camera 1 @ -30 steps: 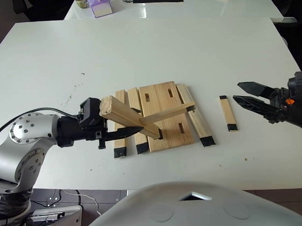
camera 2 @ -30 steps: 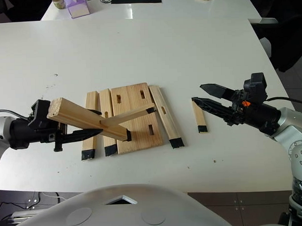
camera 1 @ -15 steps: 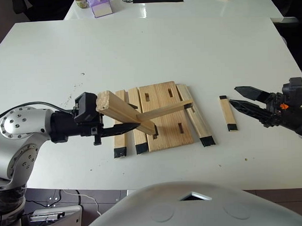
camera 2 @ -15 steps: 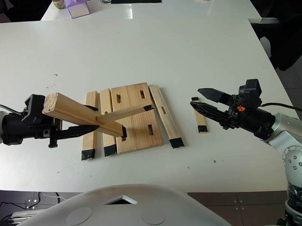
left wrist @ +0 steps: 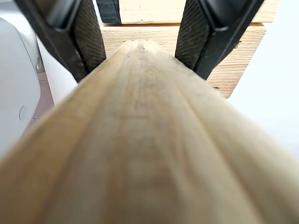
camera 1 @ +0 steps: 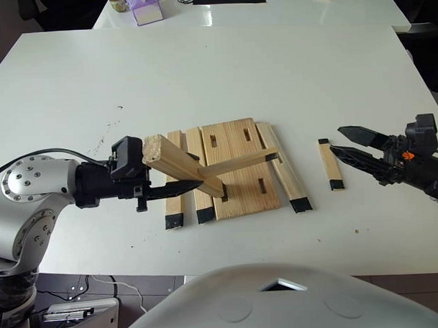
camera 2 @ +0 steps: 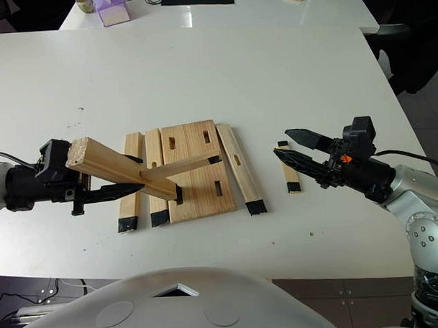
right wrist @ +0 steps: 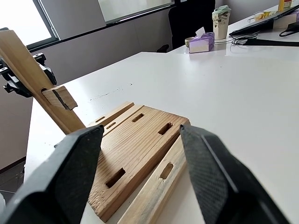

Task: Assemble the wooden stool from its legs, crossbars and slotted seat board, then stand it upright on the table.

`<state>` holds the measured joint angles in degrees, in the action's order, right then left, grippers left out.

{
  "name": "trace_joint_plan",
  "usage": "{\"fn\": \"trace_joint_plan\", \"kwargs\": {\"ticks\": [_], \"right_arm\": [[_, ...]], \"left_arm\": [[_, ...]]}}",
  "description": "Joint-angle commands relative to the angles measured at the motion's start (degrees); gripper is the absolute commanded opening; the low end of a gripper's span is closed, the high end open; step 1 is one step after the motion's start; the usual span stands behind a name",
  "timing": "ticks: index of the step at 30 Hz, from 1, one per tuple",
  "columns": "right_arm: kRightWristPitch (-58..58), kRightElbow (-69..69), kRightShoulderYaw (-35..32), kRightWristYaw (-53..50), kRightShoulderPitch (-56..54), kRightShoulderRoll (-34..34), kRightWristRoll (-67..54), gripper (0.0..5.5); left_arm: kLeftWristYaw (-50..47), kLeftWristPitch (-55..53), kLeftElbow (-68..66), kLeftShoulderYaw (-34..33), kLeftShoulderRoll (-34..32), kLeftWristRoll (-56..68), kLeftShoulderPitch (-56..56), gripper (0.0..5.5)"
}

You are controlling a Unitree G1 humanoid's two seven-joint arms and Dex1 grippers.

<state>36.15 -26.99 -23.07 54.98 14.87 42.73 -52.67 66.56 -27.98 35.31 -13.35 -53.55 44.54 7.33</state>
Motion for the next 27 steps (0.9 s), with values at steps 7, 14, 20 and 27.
{"fn": "trace_joint_plan", "kwargs": {"ticks": [7,14,20,27], "right_arm": [[-0.8,-0.9,0.7,-1.1,0.2,-0.5,1.3,2.99],[-0.7,-1.7,0.2,-1.1,1.2,-0.5,1.8,2.99],[-1.1,-3.2,-0.5,-2.2,2.8,-1.2,1.7,2.99],[-2.5,-3.7,-0.4,-3.2,3.8,-2.1,2.4,2.99]], "left_arm": [[2.1,4.8,-1.4,5.0,-1.9,-8.7,3.3,2.06],[1.0,7.1,-1.4,6.9,-3.7,-11.4,6.2,2.06],[-0.6,3.3,0.9,5.1,-5.7,-6.8,4.3,2.06],[-5.8,-3.4,1.0,5.1,-7.7,-3.9,0.8,2.06]]}}
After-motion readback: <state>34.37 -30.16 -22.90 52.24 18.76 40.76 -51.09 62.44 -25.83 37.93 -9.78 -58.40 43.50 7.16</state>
